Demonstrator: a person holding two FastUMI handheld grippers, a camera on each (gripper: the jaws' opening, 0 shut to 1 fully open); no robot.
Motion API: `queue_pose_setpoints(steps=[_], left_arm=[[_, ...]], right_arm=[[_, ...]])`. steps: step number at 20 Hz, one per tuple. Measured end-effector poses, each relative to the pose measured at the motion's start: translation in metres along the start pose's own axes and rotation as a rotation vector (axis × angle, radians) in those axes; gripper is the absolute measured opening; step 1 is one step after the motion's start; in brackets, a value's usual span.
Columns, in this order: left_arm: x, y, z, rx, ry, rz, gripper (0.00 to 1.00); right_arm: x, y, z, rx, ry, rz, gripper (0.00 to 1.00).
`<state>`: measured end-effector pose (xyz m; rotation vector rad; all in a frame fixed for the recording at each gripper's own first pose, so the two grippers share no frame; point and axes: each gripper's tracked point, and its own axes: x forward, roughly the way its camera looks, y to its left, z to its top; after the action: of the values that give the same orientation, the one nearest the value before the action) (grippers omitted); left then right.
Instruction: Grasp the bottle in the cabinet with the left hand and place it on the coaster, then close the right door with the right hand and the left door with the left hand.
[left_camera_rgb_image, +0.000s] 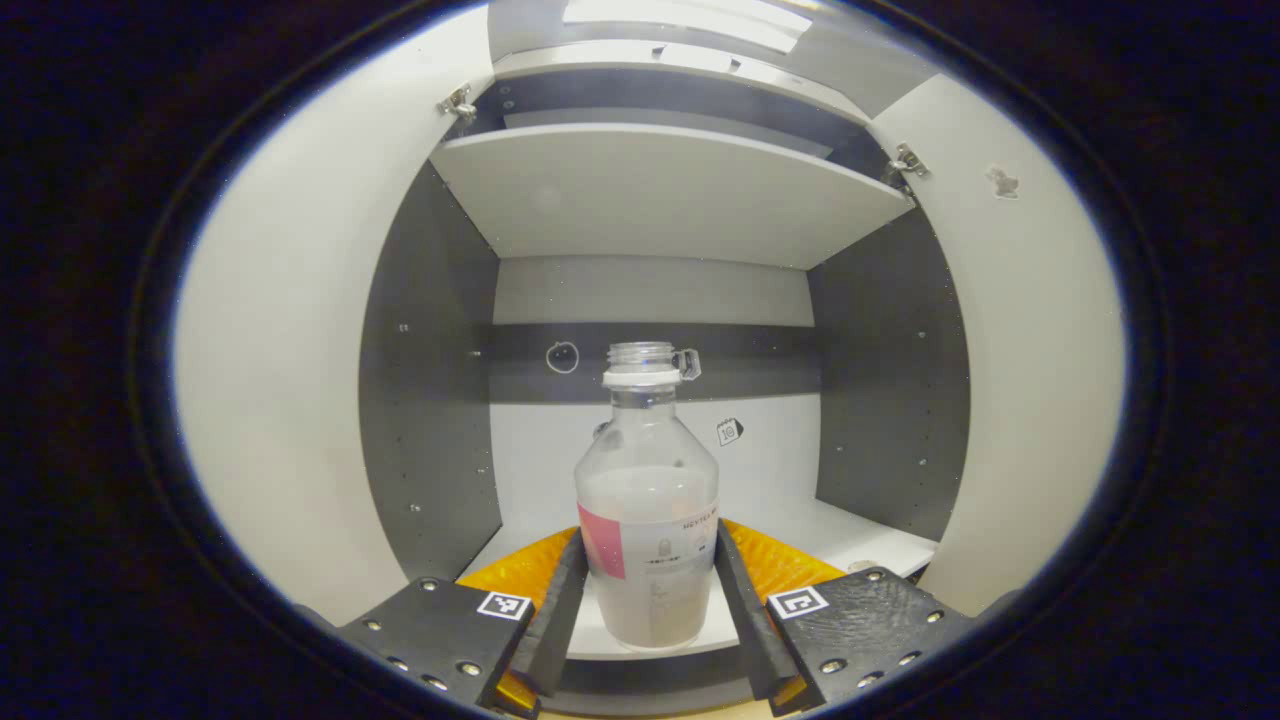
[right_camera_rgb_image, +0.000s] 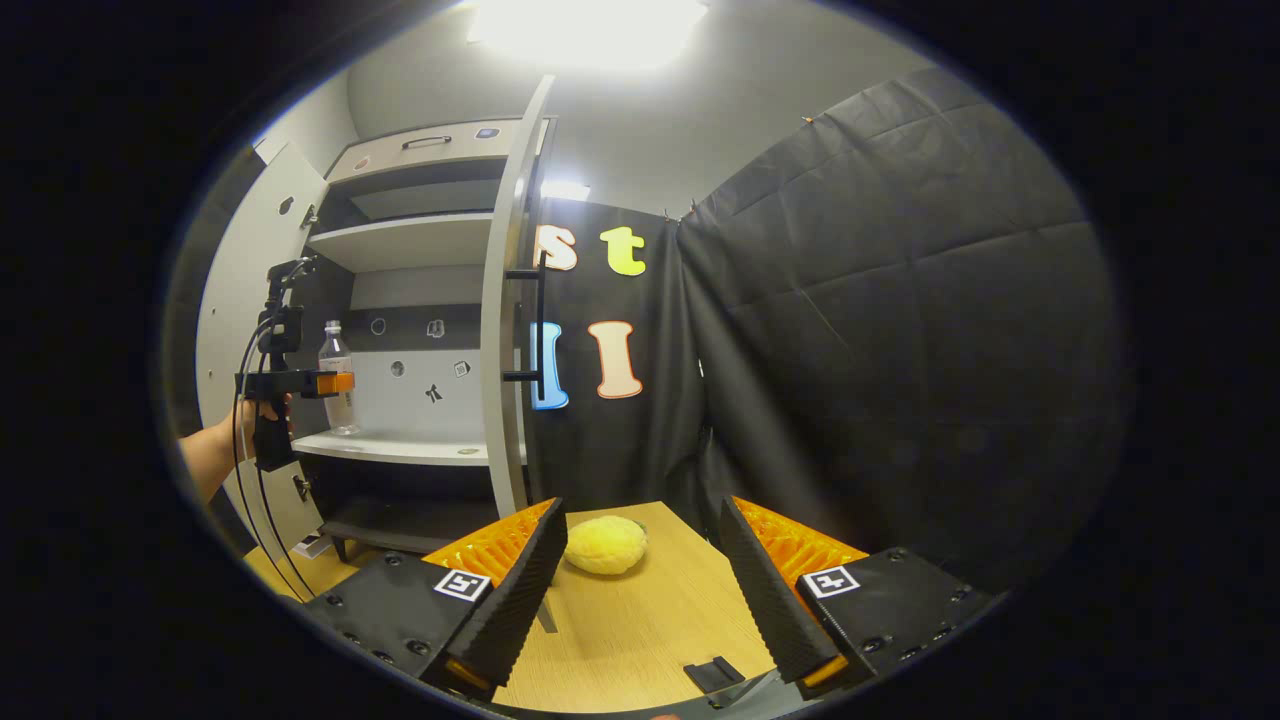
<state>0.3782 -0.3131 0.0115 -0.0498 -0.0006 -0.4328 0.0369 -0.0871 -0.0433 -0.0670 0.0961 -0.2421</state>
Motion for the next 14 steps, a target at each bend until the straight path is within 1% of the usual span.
queue_pose_setpoints(steps=[5,9,10,13,14], left_arm=[[-0.058,-0.003,-0.007,0.007,-0.017,0.0,0.71],[-0.101,-0.015,-0.025,0.016,-0.009,-0.017,0.71],[-0.111,-0.019,-0.031,0.01,-0.004,-0.023,0.71],[-0.139,-0.03,-0.052,0.002,0.021,-0.037,0.71],[-0.145,-0.032,-0.058,0.001,0.03,-0.045,0.71]], right_arm=[[-0.013,0.001,0.0,0.006,-0.002,0.054,0.93],[-0.023,0.0,-0.004,0.0,0.002,0.09,0.93],[-0.025,0.0,-0.006,0.001,0.005,0.1,0.98],[-0.033,0.0,-0.01,0.003,0.02,0.123,0.98],[-0.034,0.0,-0.012,0.002,0.022,0.13,0.93]])
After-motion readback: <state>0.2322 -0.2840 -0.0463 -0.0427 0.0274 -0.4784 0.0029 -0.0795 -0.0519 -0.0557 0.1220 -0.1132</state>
